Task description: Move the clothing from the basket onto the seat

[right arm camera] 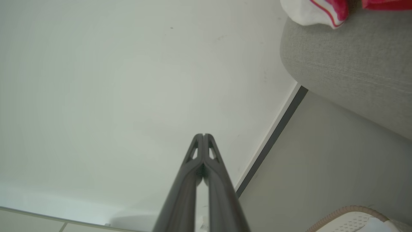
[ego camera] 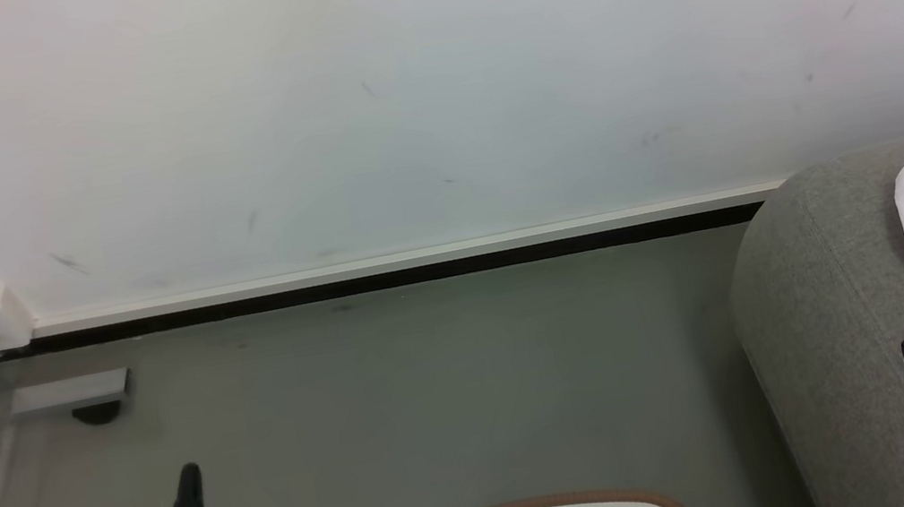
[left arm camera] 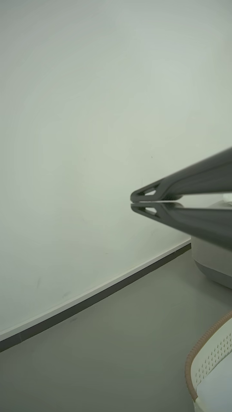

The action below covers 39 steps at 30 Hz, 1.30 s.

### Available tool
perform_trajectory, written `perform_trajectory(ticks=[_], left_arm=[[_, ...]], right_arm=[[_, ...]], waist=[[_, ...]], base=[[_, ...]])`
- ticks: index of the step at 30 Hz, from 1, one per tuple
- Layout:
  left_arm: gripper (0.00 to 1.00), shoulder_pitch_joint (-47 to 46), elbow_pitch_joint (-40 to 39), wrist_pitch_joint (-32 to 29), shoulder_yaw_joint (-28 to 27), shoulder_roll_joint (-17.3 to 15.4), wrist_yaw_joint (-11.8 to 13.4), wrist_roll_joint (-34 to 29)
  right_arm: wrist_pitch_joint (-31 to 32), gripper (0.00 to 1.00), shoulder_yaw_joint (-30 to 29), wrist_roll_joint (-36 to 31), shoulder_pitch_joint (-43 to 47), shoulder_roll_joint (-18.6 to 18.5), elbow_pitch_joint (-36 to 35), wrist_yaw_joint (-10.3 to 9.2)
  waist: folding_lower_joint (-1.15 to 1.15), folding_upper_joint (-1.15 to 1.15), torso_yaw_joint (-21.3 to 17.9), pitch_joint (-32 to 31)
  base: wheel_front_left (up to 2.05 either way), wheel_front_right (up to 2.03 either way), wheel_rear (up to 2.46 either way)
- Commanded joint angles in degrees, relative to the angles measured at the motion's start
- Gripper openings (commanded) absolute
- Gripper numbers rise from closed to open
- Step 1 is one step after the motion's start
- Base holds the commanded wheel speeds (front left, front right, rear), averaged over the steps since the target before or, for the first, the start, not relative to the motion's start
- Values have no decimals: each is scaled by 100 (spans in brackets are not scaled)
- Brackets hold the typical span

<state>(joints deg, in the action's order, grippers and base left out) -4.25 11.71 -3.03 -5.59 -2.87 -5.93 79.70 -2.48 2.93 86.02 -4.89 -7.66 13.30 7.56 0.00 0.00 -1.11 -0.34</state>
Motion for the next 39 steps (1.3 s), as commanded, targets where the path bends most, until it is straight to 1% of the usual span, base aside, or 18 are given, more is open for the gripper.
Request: perform_trajectory(ticks=[1,29,32,39], left_arm=[[0,-71,-6,-35,-40,-20,9,85],[0,-228,57,-345,-110,-6,31,1182],[0,-245,63,-370,-118,-5,30,1309],[0,-243,64,-373,-116,-5,30,1295]], right_arm=[[34,0,-37,86,-108,-69,6,-10],[218,0,-99,1301,-191,-173,45,-13],[242,0,-105,1397,-196,-185,48,-14],[221,0,-91,1387,-187,-195,46,-14]], waist=[[0,0,3,1],[0,0,99,27],[0,0,109,30],[0,0,110,30]], base=[[0,0,0],[0,0,0],[0,0,0],[0,0,0]])
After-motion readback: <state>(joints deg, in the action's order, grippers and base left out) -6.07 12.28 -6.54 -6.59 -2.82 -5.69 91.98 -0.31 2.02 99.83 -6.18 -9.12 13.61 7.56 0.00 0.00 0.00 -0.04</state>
